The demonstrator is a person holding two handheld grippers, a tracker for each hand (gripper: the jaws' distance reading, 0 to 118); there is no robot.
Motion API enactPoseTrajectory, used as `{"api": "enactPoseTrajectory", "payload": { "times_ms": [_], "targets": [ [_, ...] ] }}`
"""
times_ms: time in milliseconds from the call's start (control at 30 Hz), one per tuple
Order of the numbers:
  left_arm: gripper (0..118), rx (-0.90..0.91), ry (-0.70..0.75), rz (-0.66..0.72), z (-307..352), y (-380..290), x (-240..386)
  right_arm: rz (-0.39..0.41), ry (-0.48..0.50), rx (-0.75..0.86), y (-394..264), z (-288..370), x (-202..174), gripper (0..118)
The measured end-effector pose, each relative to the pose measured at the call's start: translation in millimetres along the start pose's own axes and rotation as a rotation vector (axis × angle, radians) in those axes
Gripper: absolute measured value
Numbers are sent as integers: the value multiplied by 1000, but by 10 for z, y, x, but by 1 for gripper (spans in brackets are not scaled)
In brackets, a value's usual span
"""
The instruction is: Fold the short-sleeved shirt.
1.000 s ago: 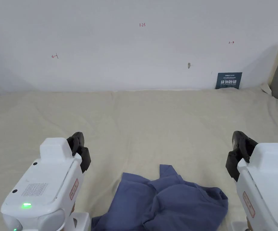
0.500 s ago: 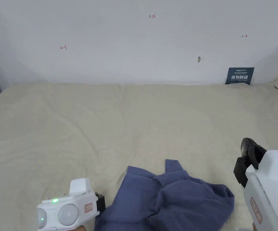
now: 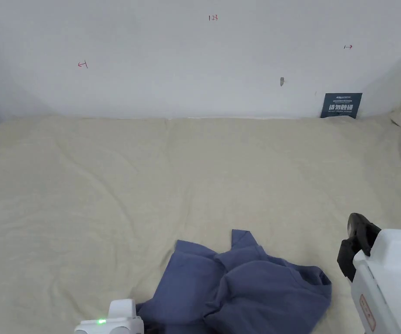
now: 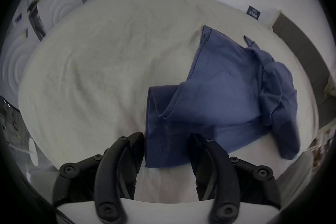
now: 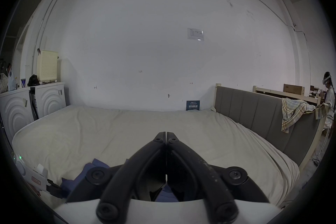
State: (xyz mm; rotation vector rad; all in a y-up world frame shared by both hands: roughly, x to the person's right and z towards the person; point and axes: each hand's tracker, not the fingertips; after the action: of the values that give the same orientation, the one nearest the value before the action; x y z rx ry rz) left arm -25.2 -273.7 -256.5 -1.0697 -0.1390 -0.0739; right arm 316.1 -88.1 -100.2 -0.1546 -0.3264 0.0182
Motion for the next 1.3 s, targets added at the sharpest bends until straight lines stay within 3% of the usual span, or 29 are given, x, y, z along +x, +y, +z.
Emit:
{"api": "enactPoseTrajectory", "payload": {
  "times_ms": [67, 133, 200, 267, 400, 467, 633, 800, 867, 900, 933, 1000, 1133, 1300],
  "targets": [
    [49, 31, -4, -39, 67, -32, 60, 1, -1, -22, -45, -35, 40, 2],
    [4, 48, -20, -41, 84, -24, 58, -1, -1, -69, -111, -103, 82, 2],
    [4, 41, -40, -25, 82, -2, 30, -16, -7, -150, -187, -220, 133, 8],
    [4, 86, -81, 15, 169, 20, -16, -49, 11, -245, -305, -381, 191, 28],
    [4, 167, -116, -53, 411, 79, -49, -100, 38, -460, -613, -844, 311, 101],
    [4, 183, -140, -66, 521, 111, -54, -117, 48, -570, -812, -1130, 356, 110],
    [4, 202, -187, -36, 565, 193, -114, -75, 19, -740, -1251, -1680, 360, 105],
    [4, 193, -202, -33, 504, 222, -121, 9, 23, -865, -1594, -1993, 313, 50],
    [4, 187, -207, -34, 483, 217, -114, 1, 49, -906, -1676, -2037, 281, 41],
    [4, 182, -209, -34, 475, 216, -117, -4, 41, -881, -1746, -2064, 329, 26],
    [4, 179, -210, -32, 465, 212, -119, -7, 28, -866, -1718, -2040, 330, 4],
    [4, 180, -216, -25, 452, 209, -128, -22, 61, -868, -1666, -2038, 336, 4],
    [4, 199, -276, 50, 529, 252, -184, 51, 67, -767, -1376, -1733, 220, 4],
    [4, 258, -406, 186, 763, 541, -343, 19, 142, -595, -565, -1452, 269, 4]
  ]
}}
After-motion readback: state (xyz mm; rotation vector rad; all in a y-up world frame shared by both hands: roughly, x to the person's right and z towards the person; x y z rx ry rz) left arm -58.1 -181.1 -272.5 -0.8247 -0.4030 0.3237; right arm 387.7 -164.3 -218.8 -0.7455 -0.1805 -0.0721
